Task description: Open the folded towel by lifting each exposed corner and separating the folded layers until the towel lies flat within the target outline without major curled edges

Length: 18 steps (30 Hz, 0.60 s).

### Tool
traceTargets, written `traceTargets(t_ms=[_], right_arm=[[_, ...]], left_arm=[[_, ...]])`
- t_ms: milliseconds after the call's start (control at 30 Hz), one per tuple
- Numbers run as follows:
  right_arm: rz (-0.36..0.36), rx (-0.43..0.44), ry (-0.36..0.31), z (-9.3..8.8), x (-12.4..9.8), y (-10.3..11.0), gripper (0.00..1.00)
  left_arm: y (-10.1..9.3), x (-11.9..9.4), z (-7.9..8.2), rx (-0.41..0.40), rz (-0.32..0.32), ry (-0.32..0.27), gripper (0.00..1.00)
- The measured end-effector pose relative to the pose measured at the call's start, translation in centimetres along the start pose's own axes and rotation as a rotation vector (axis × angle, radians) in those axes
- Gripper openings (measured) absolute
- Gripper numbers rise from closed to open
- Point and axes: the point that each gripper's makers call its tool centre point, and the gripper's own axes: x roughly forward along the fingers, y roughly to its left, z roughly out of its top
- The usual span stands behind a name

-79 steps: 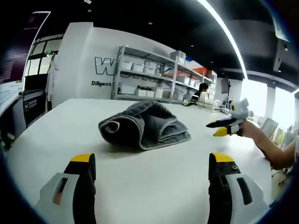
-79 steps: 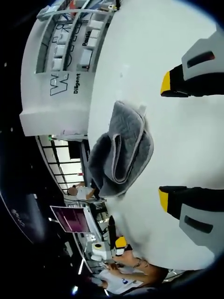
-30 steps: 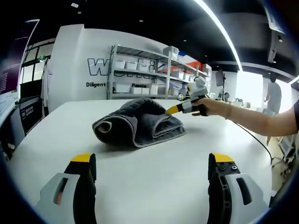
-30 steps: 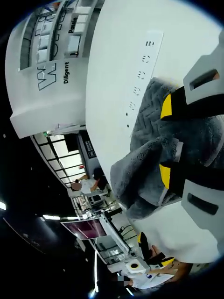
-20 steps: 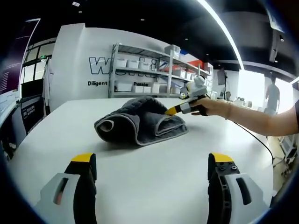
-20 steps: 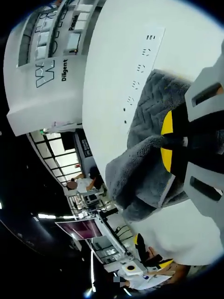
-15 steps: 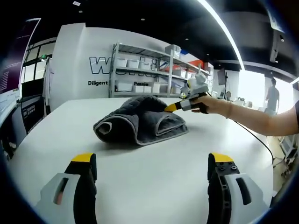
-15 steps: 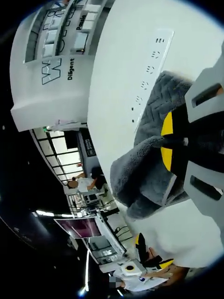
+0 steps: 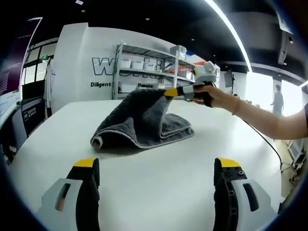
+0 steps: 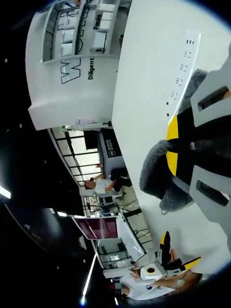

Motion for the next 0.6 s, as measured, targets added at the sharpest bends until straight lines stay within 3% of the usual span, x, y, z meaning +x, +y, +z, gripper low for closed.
traceTargets(t_ms=[300,600], right_arm=[[0.092,-0.032,-0.037,2.5,2.2,4.4,0.02],[0.177,-0.048,-0.035,3.0,4.9,8.6,0.02]], left_arm=[[0.1,-0.1,0.0,0.000,0.003,0.002,0.98],[0.2,-0.1,-0.2,0.001,0.006,0.006,0.98]])
